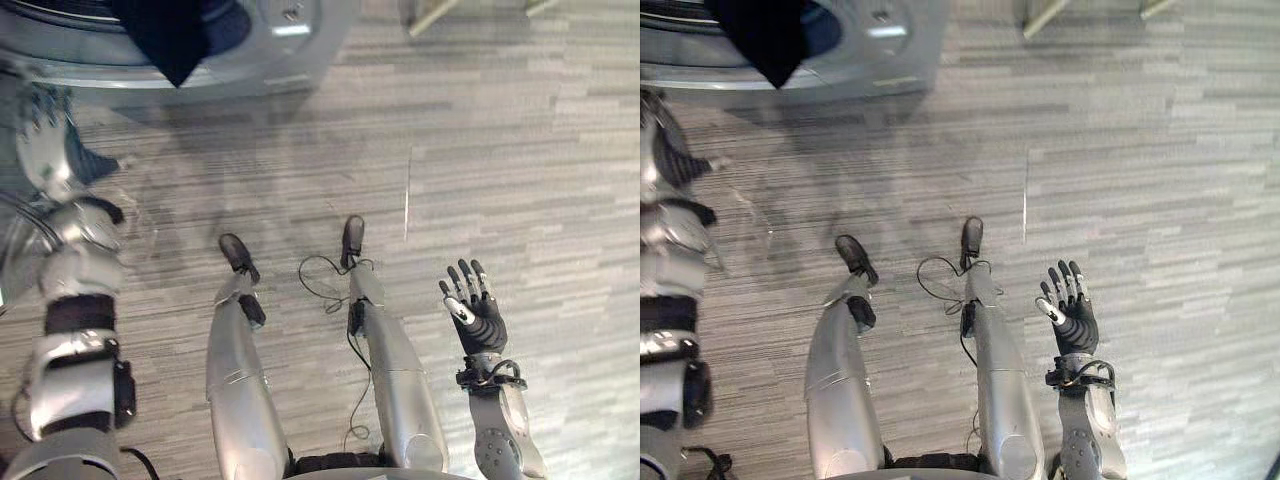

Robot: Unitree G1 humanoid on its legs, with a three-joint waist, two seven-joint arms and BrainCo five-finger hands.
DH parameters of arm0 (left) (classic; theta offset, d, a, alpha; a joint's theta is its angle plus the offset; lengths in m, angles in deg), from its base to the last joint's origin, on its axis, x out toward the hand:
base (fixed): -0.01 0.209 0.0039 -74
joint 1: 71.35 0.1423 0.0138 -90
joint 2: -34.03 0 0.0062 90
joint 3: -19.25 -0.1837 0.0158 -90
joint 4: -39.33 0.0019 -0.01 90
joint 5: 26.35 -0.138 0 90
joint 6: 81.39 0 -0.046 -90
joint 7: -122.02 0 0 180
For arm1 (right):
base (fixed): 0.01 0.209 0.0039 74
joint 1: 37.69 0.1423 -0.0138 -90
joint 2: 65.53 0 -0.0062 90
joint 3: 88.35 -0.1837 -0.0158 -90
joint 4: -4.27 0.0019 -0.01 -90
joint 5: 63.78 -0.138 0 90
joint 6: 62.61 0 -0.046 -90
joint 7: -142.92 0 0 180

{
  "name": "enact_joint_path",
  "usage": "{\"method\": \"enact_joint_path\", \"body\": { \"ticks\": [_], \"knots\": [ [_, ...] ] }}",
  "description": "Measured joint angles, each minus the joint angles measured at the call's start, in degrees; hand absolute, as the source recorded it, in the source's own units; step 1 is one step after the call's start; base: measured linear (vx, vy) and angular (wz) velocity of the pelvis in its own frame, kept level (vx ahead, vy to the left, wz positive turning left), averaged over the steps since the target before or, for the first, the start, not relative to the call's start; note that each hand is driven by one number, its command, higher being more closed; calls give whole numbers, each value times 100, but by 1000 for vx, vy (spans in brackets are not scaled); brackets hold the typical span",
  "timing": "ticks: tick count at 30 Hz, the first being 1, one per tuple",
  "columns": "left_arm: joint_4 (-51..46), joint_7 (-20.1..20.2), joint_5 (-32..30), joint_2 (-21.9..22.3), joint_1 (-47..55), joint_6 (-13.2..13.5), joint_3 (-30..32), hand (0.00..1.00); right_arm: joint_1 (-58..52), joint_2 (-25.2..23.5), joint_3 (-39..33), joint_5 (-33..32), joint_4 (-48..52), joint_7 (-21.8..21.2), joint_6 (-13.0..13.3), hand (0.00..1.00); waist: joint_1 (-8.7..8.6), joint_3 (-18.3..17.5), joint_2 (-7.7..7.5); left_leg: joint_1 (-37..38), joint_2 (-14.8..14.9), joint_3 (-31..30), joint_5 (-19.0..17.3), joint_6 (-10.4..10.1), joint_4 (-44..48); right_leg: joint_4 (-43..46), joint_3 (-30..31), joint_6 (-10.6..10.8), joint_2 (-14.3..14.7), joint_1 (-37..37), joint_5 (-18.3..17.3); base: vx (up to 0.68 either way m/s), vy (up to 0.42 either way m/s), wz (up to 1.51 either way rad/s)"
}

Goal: Pick up the laundry basket with both hands and put the clothes into the washing machine.

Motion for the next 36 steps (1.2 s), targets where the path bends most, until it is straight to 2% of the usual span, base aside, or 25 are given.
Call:
{"method": "enact_joint_path", "body": {
  "ticks": [1,2,4,5,6,7,9,11,13,15,16,17,18,20,23,24,25,26,28,30,31,32,33,34,36],
  "knots": [
    [-160,-125,12,420,318,-41,20,0,64,-83,-9,73,-190,99,18,0,47,-22,31,174,-106,-44,26,17,-76,297,-45,25,-110,57,-206,21,19,44],
    [-233,-197,17,621,466,-38,10,0,97,-121,-3,137,-274,149,25,0,81,-22,34,282,-158,-52,35,24,-111,466,-47,14,-170,94,-310,34,28,61],
    [-828,-356,139,1499,1216,-23,-227,0,220,-308,1,317,-542,321,21,0,105,-52,80,746,-403,-198,43,28,-163,1190,-185,30,-454,345,-815,53,30,69],
    [-885,-366,239,1735,1411,12,-269,0,235,-346,2,408,-615,345,12,0,110,-52,81,912,-453,-222,40,26,-180,1360,-196,35,-525,455,-943,92,14,77],
    [-917,-362,517,2372,1959,96,-406,0,240,-401,4,579,-814,425,-71,0,137,-102,106,1310,-585,-296,33,24,-250,1697,-261,31,-638,759,-1231,81,-19,58],
    [-913,-355,656,2621,2201,144,-448,0,262,-408,11,652,-920,443,-107,0,149,-117,110,1493,-620,-322,33,22,-293,1806,-292,40,-687,912,-1337,88,-53,56],
    [-771,-175,1467,3293,2927,308,-558,0,363,-390,12,947,-1334,572,-254,0,250,-246,131,2015,-714,-390,32,0,-413,2046,-361,8,-780,1333,-1606,55,-88,33],
    [-618,93,2361,3626,3438,478,-729,0,396,-340,24,1276,-1630,706,-414,0,282,-401,186,2389,-791,-475,74,-65,-561,2205,-483,-10,-846,1640,-1802,34,-106,28],
    [-404,480,3465,3691,3858,714,-943,0,394,-250,133,1617,-2125,780,-595,0,374,-729,267,2799,-779,-520,57,-46,-784,2272,-575,-36,-876,1975,-1973,32,-141,18],
    [-313,625,3878,3684,3947,868,-1029,0,373,-199,139,1911,-2489,792,-675,0,353,-958,375,3071,-748,-446,-42,52,-1051,2098,-728,-104,-897,2296,-1961,54,-115,38],
    [-303,695,4084,3681,3960,1005,-1072,0,346,-234,131,2050,-2730,797,-721,0,330,-1069,376,3072,-644,-396,-92,221,-366,1913,-896,-189,-992,2582,-1943,78,-73,60],
    [-301,762,4275,3679,4054,1125,-1055,0,303,-232,113,2169,-2883,807,-745,0,303,-1217,412,3115,-555,-420,-132,270,525,1810,-1003,-186,-1004,2843,-1945,70,-62,54],
    [-303,795,4337,3679,4135,1153,-1047,0,285,-237,111,2208,-2939,809,-757,0,266,-1315,430,3174,-538,-457,-238,287,752,1761,-1045,-177,-999,2937,-1949,38,-11,32],
    [-303,949,4797,3680,4345,1188,-1052,0,246,-368,-5,2241,-3035,846,-837,0,242,-1525,510,3426,-598,-627,-360,191,901,1487,-1092,-49,-959,3292,-1907,22,96,-2],
    [-290,1140,5426,3670,4655,1240,-1063,0,202,-558,-144,2238,-3213,919,-847,0,250,-1847,573,3737,-735,-1114,-723,-303,613,1152,-907,48,-810,3452,-1674,58,156,-39],
    [-189,1196,5816,3675,4734,1291,-1068,0,228,-634,-187,2230,-3330,931,-849,0,215,-2060,660,3942,-794,-1225,-903,-370,168,903,-794,126,-688,3437,-1479,66,178,-41],
    [-99,1291,6068,3661,4646,1307,-1080,0,262,-715,-242,2197,-3370,935,-848,0,149,-2197,691,3997,-840,-1201,-982,-322,-235,557,-766,230,-648,3432,-1185,83,224,-30],
    [-88,1334,6170,3646,4569,1322,-1104,0,312,-757,-263,2172,-3370,935,-848,0,136,-2192,686,4000,-862,-1157,-1001,-294,-354,450,-738,243,-636,3418,-1052,32,154,-28],
    [-91,1483,6620,3479,4310,1369,-1209,0,512,-936,-273,1994,-3306,929,-847,0,127,-2107,516,3976,-958,-941,-1012,-275,-345,333,-448,227,-670,3230,-783,-70,158,-61],
    [-136,1605,6801,3363,4144,1400,-1358,0,478,-1034,-281,1817,-3111,930,-823,0,95,-2120,417,4020,-989,-693,-1081,-152,-228,364,-220,242,-684,3101,-608,-138,123,-79],
    [-155,1673,6824,3372,4064,1446,-1352,0,507,-1060,-282,1739,-3025,933,-809,0,106,-2126,441,4097,-854,-472,-1109,-82,-334,-11,-117,178,-563,3119,-255,-166,33,-115],
    [-148,1706,6829,3346,3976,1542,-1338,0,651,-1098,-275,1737,-2969,949,-804,0,132,-2078,497,4193,-705,-183,-1131,-20,-467,882,-354,-150,-661,2903,-845,-203,34,-111],
    [-155,1712,6837,3323,3972,1550,-1365,0,661,-1100,-277,1737,-2943,956,-802,0,93,-2082,491,4225,-690,-92,-1123,-31,-464,1437,-476,-220,-765,2810,-1125,-128,-15,-90],
    [-159,1728,6884,3292,3965,1563,-1453,0,651,-1072,-294,1737,-2932,962,-759,0,78,-2093,453,4318,-663,49,-1119,-38,-460,1934,-653,-179,-945,2831,-1414,-130,-114,-75],
    [-365,1761,7040,3266,4053,1622,-1565,0,716,-1041,-430,1739,-2882,969,-693,0,87,-2172,349,4409,-540,353,-1066,-136,-448,2316,-913,-184,-1344,2946,-1832,-116,-230,-78]
  ]
}}
